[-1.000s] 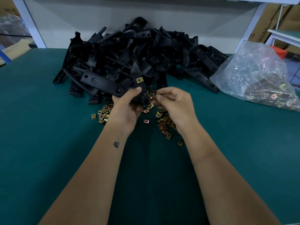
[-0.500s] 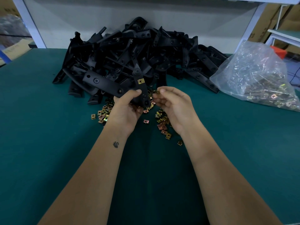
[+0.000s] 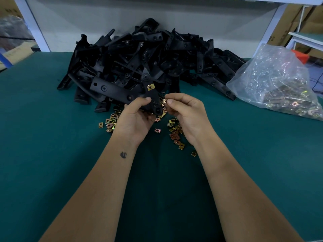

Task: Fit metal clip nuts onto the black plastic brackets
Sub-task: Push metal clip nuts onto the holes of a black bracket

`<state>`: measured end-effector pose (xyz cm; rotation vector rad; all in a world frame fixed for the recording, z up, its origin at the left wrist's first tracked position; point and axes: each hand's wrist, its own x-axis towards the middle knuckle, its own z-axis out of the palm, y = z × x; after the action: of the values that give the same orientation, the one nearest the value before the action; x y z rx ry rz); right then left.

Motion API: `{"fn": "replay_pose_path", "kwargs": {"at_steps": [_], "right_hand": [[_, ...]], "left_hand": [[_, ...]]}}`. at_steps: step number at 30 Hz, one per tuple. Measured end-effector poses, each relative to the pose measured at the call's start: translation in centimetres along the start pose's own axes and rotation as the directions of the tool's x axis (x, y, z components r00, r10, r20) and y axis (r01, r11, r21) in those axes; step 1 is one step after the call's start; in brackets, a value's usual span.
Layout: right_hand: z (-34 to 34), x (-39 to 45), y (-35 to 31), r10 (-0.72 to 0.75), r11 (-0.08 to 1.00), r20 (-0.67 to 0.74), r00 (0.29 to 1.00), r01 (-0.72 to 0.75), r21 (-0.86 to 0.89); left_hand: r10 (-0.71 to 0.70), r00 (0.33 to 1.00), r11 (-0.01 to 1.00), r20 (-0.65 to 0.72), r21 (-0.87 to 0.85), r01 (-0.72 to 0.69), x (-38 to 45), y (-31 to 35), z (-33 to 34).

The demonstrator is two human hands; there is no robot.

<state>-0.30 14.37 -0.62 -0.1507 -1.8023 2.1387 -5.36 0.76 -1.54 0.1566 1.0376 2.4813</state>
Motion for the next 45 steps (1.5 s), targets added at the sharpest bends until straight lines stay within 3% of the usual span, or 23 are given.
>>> {"fn": "replay_pose_path", "kwargs": {"at_steps": [7,15,22,30,45], "right_hand": [[0.17,-0.07,0.12,0.036,0.999,0.042,0.998,-0.036,-0.010],[0.07,-0.03,0.09,0.048,0.999,-0.006,0.999,-0.048,0.012],[0.31,-0.18,0.12,0.050,0.999,0.043,0.998,-0.050,-0.002],[0.12,-0.15,-0.23,0.059,0.986,0.009,0.998,-0.060,0.155],[0.23,-0.26,-0.20,0.086,0.992,0.044,0.995,-0.090,0.085]], "left_hand": [[0.011,1.000,1.000,-0.004,0.028,-0.011,-0.11,-0.13,0.12],[-0.021,1.000,1.000,0.010,0.016,0.021,-0.16,-0.01,0.08],[0.005,0.998,0.999,-0.059,0.053,-0.001,-0.31,-0.21,0.68],[-0.013,0.999,0.998,-0.045,0.059,0.015,-0.23,-0.15,0.55],[0.015,0.999,0.997,-0.042,0.070,-0.012,-0.29,-0.09,0.43]]}}
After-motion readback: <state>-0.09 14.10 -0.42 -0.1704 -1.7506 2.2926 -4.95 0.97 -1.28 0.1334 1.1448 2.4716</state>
